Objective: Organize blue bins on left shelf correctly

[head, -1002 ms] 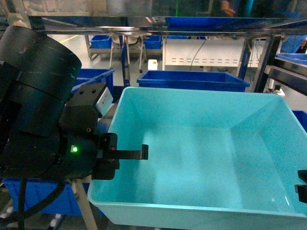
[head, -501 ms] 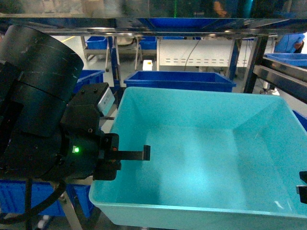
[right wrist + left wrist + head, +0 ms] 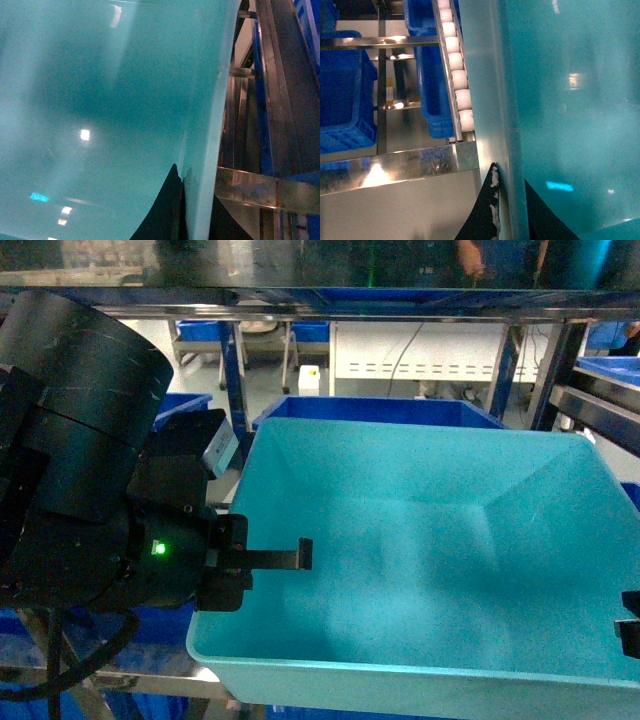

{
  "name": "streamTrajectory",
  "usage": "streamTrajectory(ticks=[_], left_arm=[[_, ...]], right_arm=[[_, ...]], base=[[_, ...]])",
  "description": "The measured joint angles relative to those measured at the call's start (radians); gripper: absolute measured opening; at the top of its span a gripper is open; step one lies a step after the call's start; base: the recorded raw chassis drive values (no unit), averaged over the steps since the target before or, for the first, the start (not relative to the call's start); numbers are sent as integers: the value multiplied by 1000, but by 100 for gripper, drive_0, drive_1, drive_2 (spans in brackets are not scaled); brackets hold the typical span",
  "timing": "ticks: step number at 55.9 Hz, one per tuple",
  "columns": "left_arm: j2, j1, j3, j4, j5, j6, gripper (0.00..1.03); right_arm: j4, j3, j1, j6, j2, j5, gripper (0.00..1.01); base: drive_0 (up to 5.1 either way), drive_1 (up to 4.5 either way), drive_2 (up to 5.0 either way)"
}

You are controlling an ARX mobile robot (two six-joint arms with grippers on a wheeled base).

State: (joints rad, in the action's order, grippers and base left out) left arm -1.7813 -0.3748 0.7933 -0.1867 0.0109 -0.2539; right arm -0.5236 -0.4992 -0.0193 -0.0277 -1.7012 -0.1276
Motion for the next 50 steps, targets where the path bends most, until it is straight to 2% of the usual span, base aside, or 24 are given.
streamTrajectory(ticks=[13,14,19,23,25,31,36,38,41,46,50], left_arm=[[-8,0,0,21,6,-3,2],[-462,37,310,112,100,57,16],[-462,32,312,92,124,80,32],[-462,39,312,40,134,80,51],[-462,40,312,26,139,80,56],[-457,53,312,-3,147,80,74],[-428,65,312,-35,147,81,96],[-413,68,312,-53,147,80,100],[-393,72,310,-71,149,77,98],[-341,72,280,-112,152,72,98],[-301,72,234,-142,154,71,98]], right_arm=[[33,-3,-2,-9,-1,-8,2],[71,-339,-60,-210,-489,35,18],[35,-335,-61,-228,-489,38,35],[-8,-329,-60,-225,-489,42,53],[-31,-323,-60,-222,-489,46,58],[-81,-310,-61,-193,-476,55,77],[-133,-298,-67,-151,-441,56,99],[-153,-291,-68,-145,-428,48,100],[-190,-280,-72,-128,-416,53,97],[-250,-254,-81,-94,-389,49,98],[-306,-219,-80,-84,-355,44,98]], base=[[0,0,0],[0,0,0],[0,0,0],[0,0,0],[0,0,0],[0,0,0],[0,0,0],[0,0,0],[0,0,0],[0,0,0],[0,0,0]])
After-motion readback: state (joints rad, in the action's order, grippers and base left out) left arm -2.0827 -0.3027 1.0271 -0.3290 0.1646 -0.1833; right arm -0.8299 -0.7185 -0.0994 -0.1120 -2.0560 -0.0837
